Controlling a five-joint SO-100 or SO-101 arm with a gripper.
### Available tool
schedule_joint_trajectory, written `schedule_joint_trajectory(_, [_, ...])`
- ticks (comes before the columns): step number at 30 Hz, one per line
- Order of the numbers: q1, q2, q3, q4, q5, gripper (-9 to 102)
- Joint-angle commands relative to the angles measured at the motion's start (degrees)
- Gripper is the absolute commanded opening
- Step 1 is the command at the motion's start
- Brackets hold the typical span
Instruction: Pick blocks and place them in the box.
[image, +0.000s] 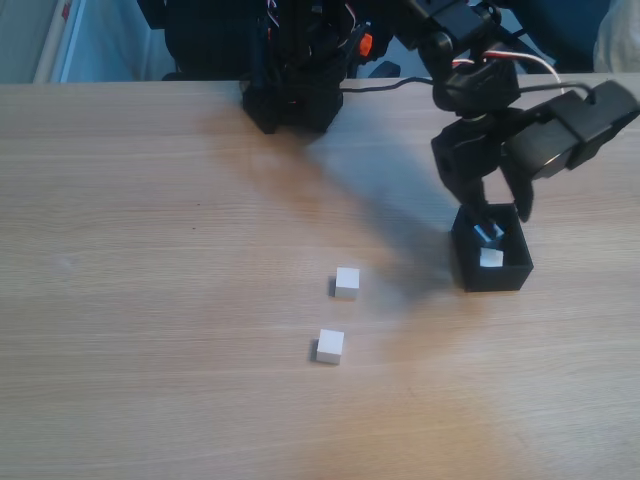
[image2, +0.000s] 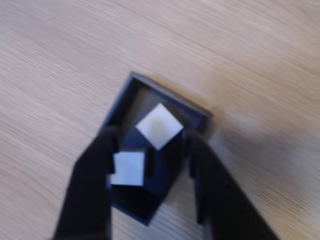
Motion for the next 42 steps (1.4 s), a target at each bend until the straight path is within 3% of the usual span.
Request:
schedule_joint_trajectory(1, [3.87,5.19,-0.79,2.81,-0.53,11])
schedule_joint_trajectory(10, [18.90,15.82,9.14,6.50,0.09,14])
schedule_joint_trajectory(17, [26.02,18.63,13.01,8.00,13.10,15])
schedule_joint_trajectory(22, [27.77,18.54,16.88,6.59,17.14,16])
schedule_joint_trajectory(31, [27.77,17.23,25.75,-3.78,17.75,17])
schedule_joint_trajectory(42, [26.72,9.14,26.28,-9.05,21.62,17])
